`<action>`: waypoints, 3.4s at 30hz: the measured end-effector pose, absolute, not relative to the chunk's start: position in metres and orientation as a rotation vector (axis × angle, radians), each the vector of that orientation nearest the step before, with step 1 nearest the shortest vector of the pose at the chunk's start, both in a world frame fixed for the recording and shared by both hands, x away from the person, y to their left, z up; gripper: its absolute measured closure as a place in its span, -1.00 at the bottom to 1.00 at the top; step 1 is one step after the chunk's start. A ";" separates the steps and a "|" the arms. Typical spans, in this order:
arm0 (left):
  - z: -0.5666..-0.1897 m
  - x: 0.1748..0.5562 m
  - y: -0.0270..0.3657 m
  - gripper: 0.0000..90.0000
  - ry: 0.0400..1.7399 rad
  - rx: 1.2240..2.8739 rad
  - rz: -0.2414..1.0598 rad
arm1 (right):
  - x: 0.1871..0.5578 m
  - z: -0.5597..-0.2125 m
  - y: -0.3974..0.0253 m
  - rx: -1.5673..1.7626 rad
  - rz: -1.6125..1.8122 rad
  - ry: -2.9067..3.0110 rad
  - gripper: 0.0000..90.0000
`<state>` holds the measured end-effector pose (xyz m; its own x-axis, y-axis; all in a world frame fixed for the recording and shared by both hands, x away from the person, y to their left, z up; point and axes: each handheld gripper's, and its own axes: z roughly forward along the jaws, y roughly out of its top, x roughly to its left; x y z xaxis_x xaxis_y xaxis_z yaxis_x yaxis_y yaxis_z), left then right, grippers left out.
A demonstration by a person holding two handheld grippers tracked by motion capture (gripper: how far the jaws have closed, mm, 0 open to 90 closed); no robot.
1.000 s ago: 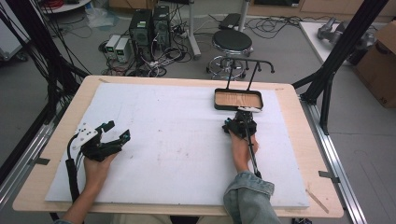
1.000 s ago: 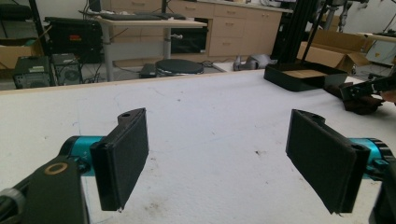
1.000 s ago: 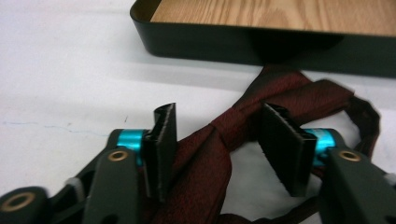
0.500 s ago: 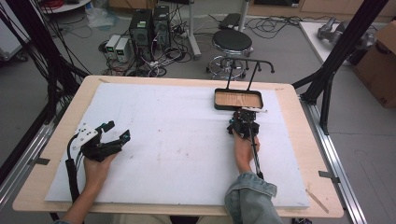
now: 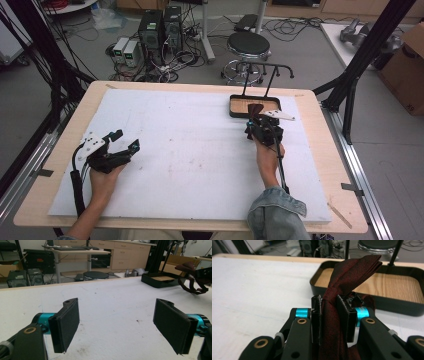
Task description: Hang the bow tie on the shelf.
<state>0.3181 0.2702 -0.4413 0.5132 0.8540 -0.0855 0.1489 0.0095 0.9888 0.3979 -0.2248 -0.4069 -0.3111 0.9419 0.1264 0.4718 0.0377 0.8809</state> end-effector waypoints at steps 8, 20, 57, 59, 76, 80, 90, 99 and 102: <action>-0.441 0.318 0.270 -0.52 0.915 1.485 0.692 | 0.392 -0.386 -0.243 1.343 1.316 1.814 0.66; -0.442 0.318 0.270 -0.52 0.918 1.491 0.693 | 0.393 -0.363 -0.273 1.278 1.333 1.809 0.66; -0.442 0.319 0.269 -0.52 0.918 1.493 0.699 | 0.441 -0.308 -0.328 1.183 1.381 1.795 0.66; -0.442 0.319 0.270 -0.52 0.920 1.491 0.698 | 0.445 -0.305 -0.327 1.182 1.373 1.803 0.66; -0.442 0.319 0.268 -0.52 0.914 1.505 0.703 | 0.457 -0.296 -0.334 1.190 1.371 1.778 0.66; -0.442 0.320 0.268 -0.52 0.915 1.502 0.702 | 0.457 -0.295 -0.334 1.184 1.380 1.772 0.67; -0.442 0.319 0.268 -0.52 0.912 1.512 0.698 | 0.465 -0.297 -0.332 1.181 1.417 1.791 0.66; -0.442 0.318 0.267 -0.52 0.907 1.516 0.697 | 0.471 -0.297 -0.334 1.181 1.419 1.792 0.66; -0.443 0.318 0.267 -0.52 0.910 1.514 0.697 | 0.475 -0.297 -0.342 1.200 1.405 1.771 0.66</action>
<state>0.3185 0.2674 -0.4425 0.5182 0.8527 -0.0665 0.1578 -0.0189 0.9873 0.4748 -0.3415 -0.2974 -0.4315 0.8974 0.0920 0.2936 0.0433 0.9549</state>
